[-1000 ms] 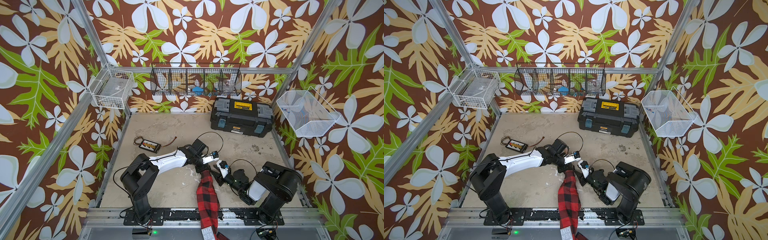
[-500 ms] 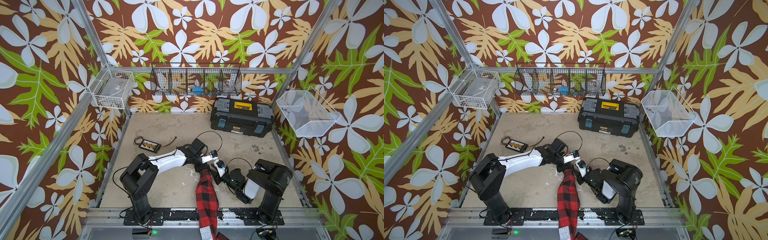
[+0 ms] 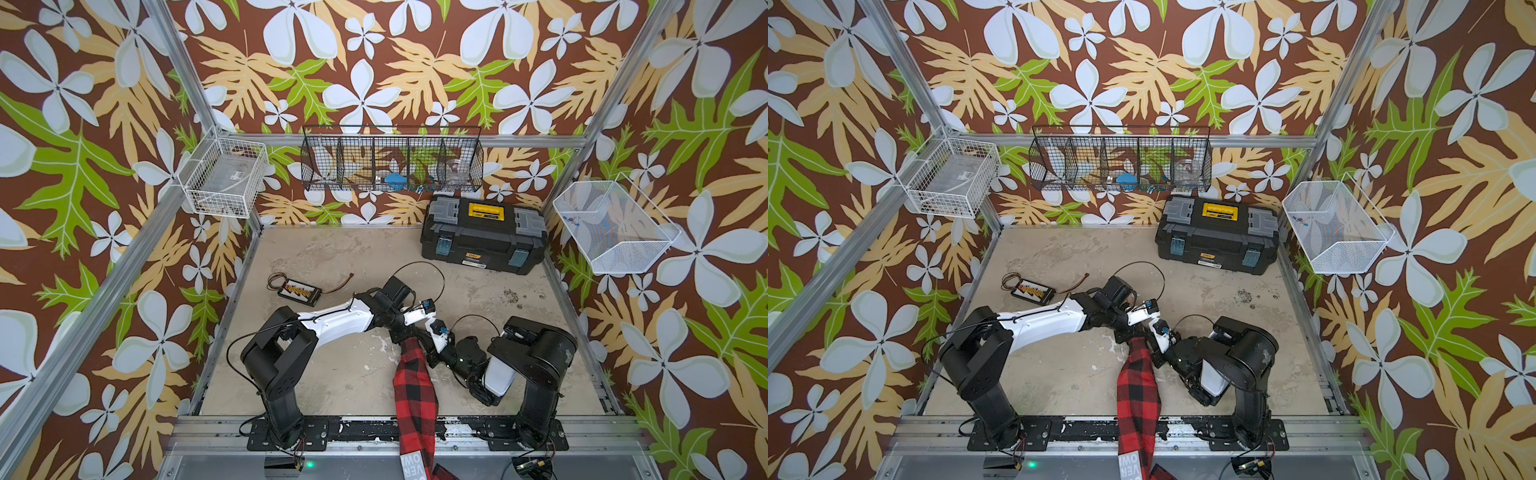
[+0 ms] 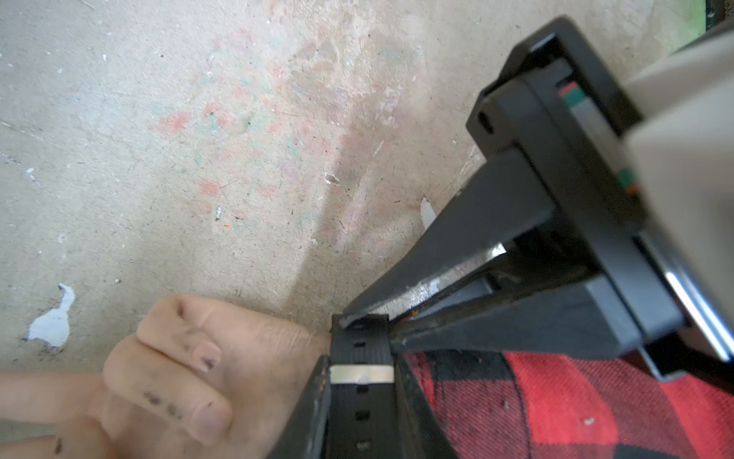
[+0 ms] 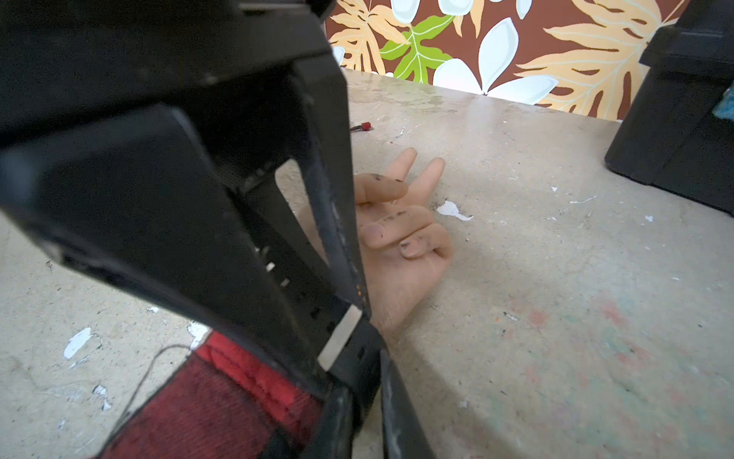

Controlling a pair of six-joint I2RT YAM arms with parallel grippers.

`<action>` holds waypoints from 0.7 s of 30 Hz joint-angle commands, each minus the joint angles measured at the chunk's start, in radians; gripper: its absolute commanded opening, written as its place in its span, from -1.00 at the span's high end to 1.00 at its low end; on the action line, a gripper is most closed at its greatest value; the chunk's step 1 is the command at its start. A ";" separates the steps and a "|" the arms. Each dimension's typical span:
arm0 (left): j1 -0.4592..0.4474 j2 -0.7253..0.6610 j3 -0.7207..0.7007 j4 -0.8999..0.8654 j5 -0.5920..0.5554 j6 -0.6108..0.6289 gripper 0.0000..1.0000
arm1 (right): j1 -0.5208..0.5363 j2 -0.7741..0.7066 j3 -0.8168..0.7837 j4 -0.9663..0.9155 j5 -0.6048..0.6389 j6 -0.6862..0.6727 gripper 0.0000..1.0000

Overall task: Take off the watch
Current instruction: Untie the watch from the hand.

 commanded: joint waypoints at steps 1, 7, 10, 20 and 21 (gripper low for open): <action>-0.003 0.007 -0.003 -0.056 0.031 0.008 0.61 | 0.000 0.002 0.010 0.109 0.035 0.017 0.86; -0.003 -0.027 -0.035 -0.053 -0.012 0.001 0.61 | 0.000 0.000 0.017 0.042 0.045 0.052 1.00; -0.004 -0.061 -0.058 -0.047 -0.039 -0.002 0.61 | 0.001 0.007 0.016 0.004 0.081 0.064 1.00; -0.002 -0.152 -0.122 0.010 -0.094 -0.070 0.61 | 0.000 0.023 -0.008 -0.015 0.142 0.097 1.00; -0.003 -0.161 -0.129 0.018 -0.094 -0.079 0.61 | 0.000 0.022 -0.009 -0.022 0.150 0.100 1.00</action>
